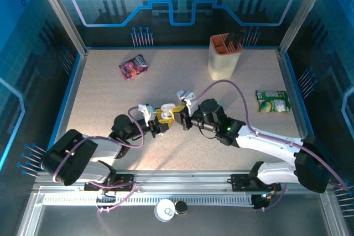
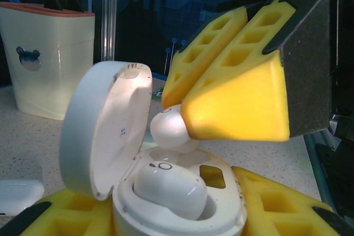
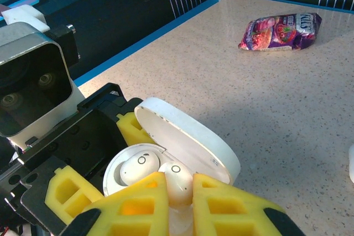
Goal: Insert the wireless bluetooth earbuds into the charging case
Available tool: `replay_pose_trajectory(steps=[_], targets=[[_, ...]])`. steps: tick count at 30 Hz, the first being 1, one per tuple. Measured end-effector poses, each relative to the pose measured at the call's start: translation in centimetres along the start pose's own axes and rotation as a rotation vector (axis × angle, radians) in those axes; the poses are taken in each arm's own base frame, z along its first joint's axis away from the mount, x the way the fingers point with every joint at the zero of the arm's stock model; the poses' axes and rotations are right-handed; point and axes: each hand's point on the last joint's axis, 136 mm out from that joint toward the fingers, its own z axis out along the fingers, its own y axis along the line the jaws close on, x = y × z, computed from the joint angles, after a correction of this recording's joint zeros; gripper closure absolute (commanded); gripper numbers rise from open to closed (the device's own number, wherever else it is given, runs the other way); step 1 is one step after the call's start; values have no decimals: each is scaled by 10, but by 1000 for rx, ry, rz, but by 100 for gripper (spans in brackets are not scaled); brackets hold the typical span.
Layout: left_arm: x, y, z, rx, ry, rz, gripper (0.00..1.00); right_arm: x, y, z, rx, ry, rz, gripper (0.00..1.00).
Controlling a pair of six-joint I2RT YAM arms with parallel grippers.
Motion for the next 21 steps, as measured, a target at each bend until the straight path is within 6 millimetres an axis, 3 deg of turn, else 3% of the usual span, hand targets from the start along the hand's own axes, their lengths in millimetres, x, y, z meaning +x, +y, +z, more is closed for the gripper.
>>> replay_pose_trajectory(steps=[21], targets=[[0,8,1,-50,-2,-13,66,5,-10,3,46,0,8,84]])
